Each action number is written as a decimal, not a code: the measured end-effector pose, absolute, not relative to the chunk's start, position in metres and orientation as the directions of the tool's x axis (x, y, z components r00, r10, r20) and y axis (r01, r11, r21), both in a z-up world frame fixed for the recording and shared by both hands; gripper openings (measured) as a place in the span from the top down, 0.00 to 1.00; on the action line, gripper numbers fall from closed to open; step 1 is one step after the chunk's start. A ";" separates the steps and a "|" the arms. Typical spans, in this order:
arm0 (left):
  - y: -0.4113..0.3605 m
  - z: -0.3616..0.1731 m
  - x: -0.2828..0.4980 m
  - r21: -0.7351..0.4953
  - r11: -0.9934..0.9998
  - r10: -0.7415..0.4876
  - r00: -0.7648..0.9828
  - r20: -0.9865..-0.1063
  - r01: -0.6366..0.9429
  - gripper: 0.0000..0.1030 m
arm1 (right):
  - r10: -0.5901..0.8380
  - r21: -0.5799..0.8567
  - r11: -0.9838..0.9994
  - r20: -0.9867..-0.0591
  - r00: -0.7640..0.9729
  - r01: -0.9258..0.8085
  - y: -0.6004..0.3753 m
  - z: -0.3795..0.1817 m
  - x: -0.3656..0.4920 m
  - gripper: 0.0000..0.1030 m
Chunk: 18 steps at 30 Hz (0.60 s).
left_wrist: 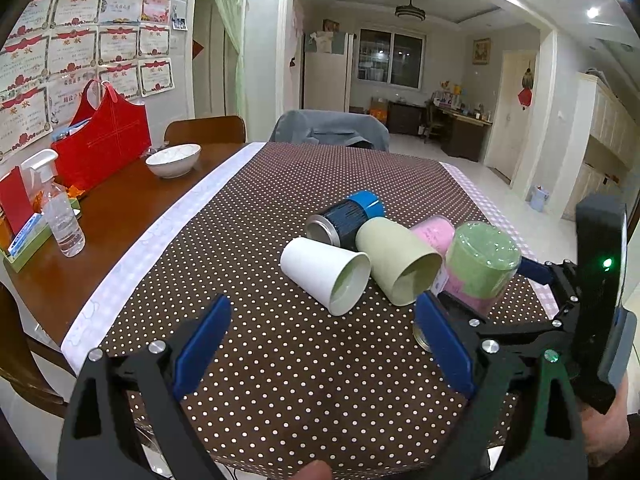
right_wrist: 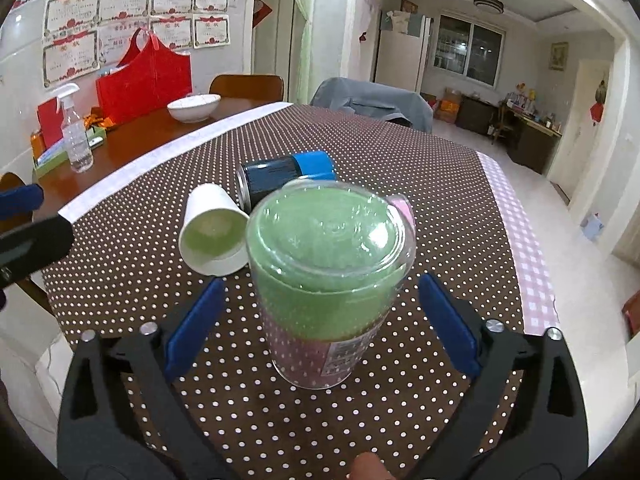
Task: Flip cup upside down
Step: 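Rotate the container green lid up and lower it onto the table, then open the right gripper and pull it back from the container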
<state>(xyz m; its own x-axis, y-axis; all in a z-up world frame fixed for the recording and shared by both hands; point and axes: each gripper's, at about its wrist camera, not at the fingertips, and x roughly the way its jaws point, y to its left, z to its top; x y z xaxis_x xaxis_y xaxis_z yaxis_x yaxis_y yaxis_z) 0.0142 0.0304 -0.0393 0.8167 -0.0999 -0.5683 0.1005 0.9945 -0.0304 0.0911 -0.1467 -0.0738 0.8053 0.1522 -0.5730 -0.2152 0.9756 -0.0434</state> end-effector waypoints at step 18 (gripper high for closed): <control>0.023 -0.024 0.000 -0.020 0.995 -0.090 0.843 -0.530 0.094 0.11 | 0.186 0.045 0.981 -0.512 0.838 -0.190 -0.167 -0.034 0.075 0.06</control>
<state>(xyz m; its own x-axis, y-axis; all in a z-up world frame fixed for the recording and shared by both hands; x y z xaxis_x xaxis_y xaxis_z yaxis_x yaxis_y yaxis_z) 0.0003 0.0231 -0.0244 0.8433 -0.0904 -0.5298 0.0939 0.9954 -0.0204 0.0752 -0.1666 -0.0343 0.8385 0.1859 -0.5122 -0.1903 0.9807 0.0445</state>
